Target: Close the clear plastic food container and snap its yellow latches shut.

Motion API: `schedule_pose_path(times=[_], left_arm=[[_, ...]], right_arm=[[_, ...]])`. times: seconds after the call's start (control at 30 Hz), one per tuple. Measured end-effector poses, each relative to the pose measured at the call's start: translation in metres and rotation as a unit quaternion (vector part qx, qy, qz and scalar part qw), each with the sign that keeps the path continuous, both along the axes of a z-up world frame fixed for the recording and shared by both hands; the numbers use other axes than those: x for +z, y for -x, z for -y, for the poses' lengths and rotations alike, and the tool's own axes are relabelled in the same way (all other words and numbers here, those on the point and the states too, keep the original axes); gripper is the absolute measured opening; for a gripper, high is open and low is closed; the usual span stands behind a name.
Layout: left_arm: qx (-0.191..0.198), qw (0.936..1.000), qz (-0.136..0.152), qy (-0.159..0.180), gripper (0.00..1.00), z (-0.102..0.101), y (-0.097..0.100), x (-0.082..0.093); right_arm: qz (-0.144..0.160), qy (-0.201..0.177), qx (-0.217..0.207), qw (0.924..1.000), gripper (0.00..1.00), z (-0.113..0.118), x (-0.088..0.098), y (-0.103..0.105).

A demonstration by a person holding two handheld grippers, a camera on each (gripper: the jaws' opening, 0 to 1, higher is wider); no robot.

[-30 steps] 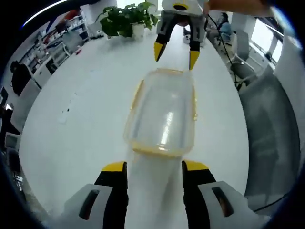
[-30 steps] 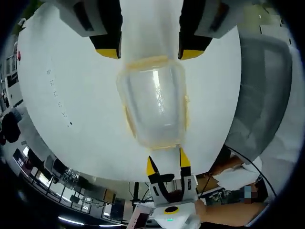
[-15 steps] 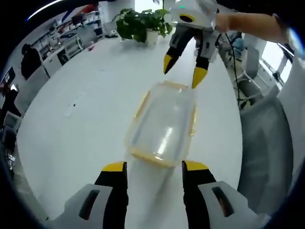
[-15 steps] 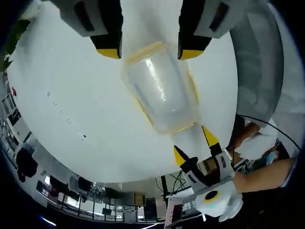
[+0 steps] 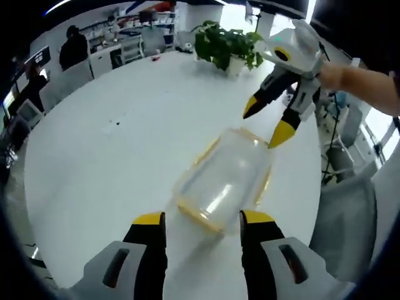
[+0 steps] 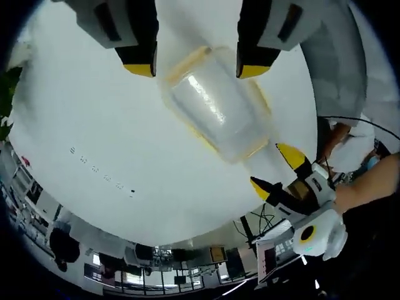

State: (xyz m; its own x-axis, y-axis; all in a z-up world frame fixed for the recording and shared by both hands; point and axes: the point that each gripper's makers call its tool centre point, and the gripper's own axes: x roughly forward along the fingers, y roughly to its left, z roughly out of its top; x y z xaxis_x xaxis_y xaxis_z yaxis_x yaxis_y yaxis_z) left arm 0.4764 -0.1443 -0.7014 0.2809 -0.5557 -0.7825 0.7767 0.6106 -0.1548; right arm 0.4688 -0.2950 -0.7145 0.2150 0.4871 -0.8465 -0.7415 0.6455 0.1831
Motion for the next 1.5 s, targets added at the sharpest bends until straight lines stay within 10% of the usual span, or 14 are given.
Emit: schedule_pose_path(times=[0.53,0.87,1.5], left_arm=[[0.089,0.9952,-0.036,0.021,0.45,0.003,0.011,-0.014],[0.155,0.9818,-0.079,0.076,0.44,0.008,0.013,-0.019],[0.158,0.9815,-0.083,0.07,0.31,0.013,0.016,-0.033]], right_arm=[[-0.024,-0.013,-0.116,0.9929,0.46,0.008,-0.013,-0.001],[-0.049,-0.054,-0.164,0.9838,0.49,0.002,-0.025,0.005],[-0.067,-0.091,-0.189,0.9754,0.41,-0.008,-0.028,0.004]])
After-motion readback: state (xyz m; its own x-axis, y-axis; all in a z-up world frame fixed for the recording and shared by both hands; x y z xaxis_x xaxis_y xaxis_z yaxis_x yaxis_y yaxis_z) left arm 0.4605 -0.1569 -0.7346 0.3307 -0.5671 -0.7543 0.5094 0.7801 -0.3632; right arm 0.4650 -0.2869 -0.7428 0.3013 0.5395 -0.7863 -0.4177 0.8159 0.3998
